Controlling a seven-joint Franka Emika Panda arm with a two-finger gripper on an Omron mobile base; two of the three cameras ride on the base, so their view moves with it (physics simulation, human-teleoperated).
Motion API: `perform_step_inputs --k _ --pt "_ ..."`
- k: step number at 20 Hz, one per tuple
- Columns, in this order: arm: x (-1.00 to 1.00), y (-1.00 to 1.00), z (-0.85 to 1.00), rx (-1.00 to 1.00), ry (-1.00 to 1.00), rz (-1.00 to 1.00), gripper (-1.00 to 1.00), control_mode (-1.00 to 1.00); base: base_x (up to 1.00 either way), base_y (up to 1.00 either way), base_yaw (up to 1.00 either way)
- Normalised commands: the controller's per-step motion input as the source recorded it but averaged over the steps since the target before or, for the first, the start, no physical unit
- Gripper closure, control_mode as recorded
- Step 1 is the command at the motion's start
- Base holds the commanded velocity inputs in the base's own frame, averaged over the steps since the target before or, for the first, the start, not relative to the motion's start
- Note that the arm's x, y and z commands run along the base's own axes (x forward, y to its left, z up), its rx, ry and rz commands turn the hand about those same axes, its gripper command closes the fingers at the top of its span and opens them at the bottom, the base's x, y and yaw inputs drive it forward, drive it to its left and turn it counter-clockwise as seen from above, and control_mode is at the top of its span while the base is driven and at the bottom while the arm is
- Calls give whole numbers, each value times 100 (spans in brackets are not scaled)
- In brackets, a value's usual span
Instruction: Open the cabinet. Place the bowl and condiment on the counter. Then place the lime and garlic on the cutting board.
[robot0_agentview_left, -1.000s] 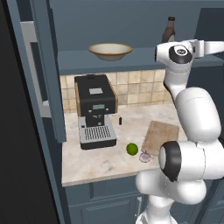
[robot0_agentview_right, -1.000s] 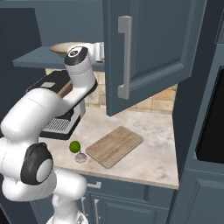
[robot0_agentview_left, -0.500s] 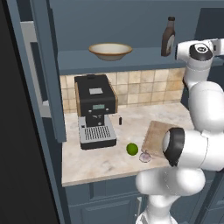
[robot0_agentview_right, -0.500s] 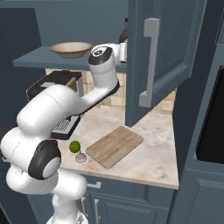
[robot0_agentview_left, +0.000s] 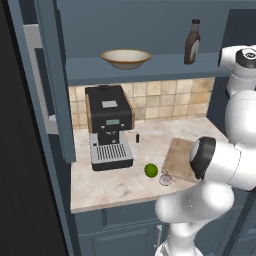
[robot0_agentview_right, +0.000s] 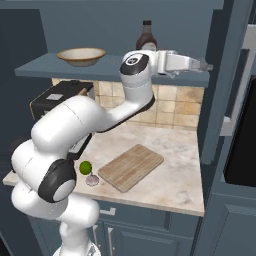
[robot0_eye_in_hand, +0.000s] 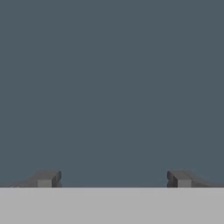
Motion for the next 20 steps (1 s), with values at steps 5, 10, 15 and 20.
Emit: perform_step_inputs --k 5,10,15,20 --pt "-5 0 4 0 -18 -2 -100 -100 0 0 0" --pt "-1 6 0 8 0 0 -100 -100 0 0 0" --pt "-3 69 -3 26 1 14 -100 -100 0 0 0" --pt "-15 79 -1 20 1 24 -100 -100 0 0 0"
